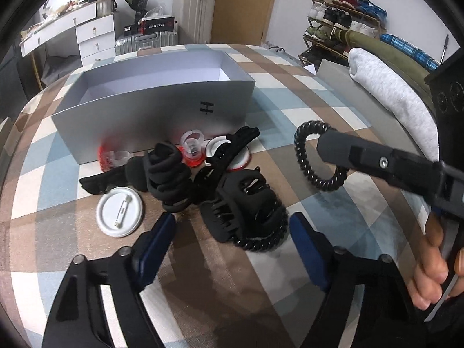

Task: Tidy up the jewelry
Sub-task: 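Lift the black claw clip with the right tool and carry it over the grey box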

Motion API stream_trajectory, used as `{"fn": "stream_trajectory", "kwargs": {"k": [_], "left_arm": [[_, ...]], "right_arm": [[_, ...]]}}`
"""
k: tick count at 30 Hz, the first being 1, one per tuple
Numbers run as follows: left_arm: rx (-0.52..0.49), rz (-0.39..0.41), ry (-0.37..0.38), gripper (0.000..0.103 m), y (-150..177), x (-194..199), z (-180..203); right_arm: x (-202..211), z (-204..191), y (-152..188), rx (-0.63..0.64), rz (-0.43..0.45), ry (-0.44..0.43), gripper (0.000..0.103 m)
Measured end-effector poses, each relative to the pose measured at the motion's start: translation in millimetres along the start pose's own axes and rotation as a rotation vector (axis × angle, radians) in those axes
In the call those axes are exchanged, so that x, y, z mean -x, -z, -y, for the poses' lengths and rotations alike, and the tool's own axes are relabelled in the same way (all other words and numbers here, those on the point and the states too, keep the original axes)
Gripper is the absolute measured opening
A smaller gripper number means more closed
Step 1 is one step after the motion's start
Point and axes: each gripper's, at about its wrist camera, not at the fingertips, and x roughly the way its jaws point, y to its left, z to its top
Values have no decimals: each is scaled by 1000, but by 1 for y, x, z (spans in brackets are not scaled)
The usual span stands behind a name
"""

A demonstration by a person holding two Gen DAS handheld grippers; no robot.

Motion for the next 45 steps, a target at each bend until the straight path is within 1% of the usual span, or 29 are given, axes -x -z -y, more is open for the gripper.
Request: {"fn": "stream_trajectory", "kwargs": {"k": [4,5,6,7,10,17,26,32,38,45], "left_arm": [[-7,4,7,70,0,1,3],[-9,4,4,67,-1,0,4],[-12,5,3,56,0,0,5],[-15,7,6,53,0,0,5],[-14,23,17,53,0,1,5],[-13,75,6,53,-1,12,3],[33,190,-4,53,-6,38,-16],[52,262,-37,53,-17,49,-32],[70,321,-59,53,-31,49,-48],[61,355,-79,53,-44,39,-57]], "right_arm": [[-1,-2,1,7,-6,-8,9],[-1,-3,2,7,-8,-10,9],[-3,-3,2,6,-12,-13,9],[-4,-3,2,5,-15,-13,9],[-3,-5,4,9,-16,-14,9],[-4,-8,5,15,-14,-13,9],[-4,-18,3,43,3,-19,9],[-2,-26,1,58,32,-44,9],[-4,-31,-19,39,72,-85,9],[-12,-39,-46,46,115,-109,9]]}}
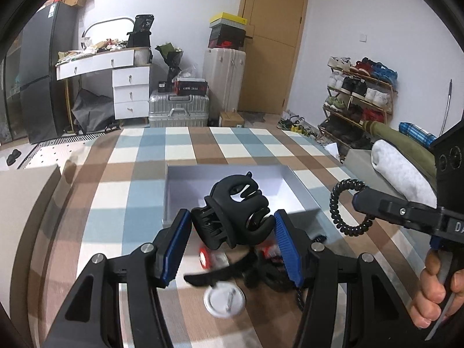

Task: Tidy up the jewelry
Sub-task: 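Lift the black claw clip with the right tool and carry it over the grey box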

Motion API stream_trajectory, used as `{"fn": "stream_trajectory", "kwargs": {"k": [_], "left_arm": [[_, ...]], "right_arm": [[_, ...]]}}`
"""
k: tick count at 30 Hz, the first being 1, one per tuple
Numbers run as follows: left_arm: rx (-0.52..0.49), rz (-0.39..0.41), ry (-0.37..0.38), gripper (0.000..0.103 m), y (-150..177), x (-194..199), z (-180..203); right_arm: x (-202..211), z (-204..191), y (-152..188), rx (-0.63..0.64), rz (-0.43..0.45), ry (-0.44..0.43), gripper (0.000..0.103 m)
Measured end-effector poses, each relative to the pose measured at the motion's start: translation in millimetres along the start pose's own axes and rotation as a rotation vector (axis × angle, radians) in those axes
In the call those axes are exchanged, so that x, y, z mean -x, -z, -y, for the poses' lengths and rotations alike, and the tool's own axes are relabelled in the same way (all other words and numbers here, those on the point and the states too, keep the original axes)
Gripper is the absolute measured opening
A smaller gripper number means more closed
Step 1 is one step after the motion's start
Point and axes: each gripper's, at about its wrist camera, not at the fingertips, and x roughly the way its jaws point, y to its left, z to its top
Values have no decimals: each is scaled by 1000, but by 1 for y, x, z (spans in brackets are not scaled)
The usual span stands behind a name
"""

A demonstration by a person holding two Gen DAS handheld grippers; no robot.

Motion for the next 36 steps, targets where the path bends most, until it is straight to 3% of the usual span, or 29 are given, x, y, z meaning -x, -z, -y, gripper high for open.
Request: {"fn": "stream_trajectory", "kwargs": {"k": [17,34,36], "left_arm": [[47,12,-24,53,-6,-18,-24],[71,-5,-32,53,-9,-18,-26],[70,-5,-32,53,-9,-18,-26]], "right_arm": [[-33,11,-29,-35,22,8,10],[-63,33,-28,-110,-46,61,12],[-63,36,-28,-119,-48,71,16]]}}
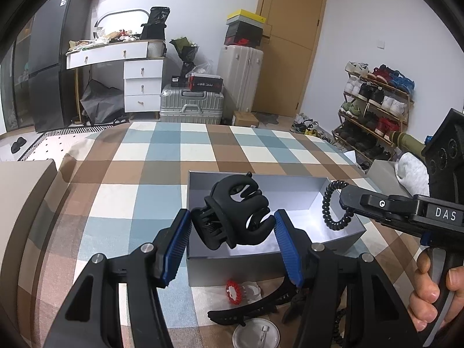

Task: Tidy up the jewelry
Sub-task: 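Lift the black claw clip with the right tool and carry it over the grey box, then open the right tool to drop the claw clip into the box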

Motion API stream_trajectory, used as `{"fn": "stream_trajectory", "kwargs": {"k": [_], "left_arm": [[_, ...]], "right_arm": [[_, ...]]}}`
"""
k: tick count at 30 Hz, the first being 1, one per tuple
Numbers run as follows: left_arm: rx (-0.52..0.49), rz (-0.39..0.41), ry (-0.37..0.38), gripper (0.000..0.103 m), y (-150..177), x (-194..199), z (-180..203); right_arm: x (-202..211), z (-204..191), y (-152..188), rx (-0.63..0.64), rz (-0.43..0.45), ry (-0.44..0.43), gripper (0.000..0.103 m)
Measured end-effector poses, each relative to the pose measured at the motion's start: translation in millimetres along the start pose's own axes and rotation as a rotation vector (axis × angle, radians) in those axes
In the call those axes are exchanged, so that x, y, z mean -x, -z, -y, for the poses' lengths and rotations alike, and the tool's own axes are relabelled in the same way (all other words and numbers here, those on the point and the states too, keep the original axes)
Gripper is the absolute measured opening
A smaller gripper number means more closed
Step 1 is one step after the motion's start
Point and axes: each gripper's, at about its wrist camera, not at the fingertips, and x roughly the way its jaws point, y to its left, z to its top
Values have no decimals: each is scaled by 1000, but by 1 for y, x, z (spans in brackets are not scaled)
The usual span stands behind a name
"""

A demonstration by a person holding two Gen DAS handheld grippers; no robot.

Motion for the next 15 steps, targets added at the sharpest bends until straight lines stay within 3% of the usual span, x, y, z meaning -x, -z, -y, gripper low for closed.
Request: {"fn": "stream_trajectory", "kwargs": {"k": [1,3,13,15], "left_arm": [[-1,0,-1,53,0,0,0],[-7,-1,-4,53,-1,-2,0],[-35,-40,17,53,3,-10,4],[-46,-41,12,53,4,-10,5]], "right_arm": [[0,1,0,-4,-4,5,19],[0,3,0,-6,-10,20,37],[-8,-5,7,57,-66,22,39],[-9,-4,8,55,-73,28,49]]}}
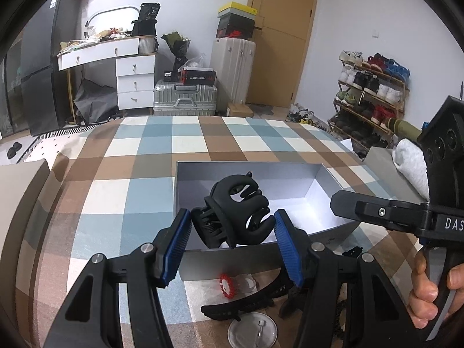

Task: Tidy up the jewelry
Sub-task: 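Open the right tool to drop the claw clip into the box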

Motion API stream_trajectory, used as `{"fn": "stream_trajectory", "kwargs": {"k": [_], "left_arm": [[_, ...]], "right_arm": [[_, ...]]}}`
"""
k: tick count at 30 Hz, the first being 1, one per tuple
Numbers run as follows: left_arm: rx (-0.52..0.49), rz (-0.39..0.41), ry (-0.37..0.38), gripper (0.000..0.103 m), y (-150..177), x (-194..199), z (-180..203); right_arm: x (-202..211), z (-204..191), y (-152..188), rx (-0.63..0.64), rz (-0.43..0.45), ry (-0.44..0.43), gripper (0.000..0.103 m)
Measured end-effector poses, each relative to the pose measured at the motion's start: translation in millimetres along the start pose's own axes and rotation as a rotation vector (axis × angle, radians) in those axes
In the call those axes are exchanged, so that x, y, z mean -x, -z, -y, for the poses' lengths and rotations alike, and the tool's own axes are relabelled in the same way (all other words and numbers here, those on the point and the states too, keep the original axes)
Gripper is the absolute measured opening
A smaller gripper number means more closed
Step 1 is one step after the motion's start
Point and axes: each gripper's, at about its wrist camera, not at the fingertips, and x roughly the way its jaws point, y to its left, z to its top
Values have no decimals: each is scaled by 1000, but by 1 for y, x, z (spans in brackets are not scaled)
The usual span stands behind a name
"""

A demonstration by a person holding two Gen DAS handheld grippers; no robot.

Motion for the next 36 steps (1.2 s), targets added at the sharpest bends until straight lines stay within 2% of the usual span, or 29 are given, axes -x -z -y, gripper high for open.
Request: {"fn": "stream_trajectory", "kwargs": {"k": [5,15,23,25,28,31,34,36], "left_arm": [[-45,-15,-22,53,4,-1,7],[-38,-40,57,53,5,3,8],[-25,-23,43,53,3,1,8],[-26,-15,23,54,2,-2,8],[-41,-20,4,54,3,-3,11],[-44,-18,25,64,4,0,12],[-46,-10,46,74,5,5,12],[-46,-4,59,79,6,9,12]], "right_arm": [[0,4,2,6,-6,4,48],[1,13,-3,29,-27,-23,47],[-1,11,-5,53,-40,-2,49],[1,8,-5,60,-37,4,52],[7,4,-2,72,-18,14,63],[16,0,1,91,4,35,66],[29,-5,4,109,33,47,75],[41,-12,8,152,60,60,86]]}}
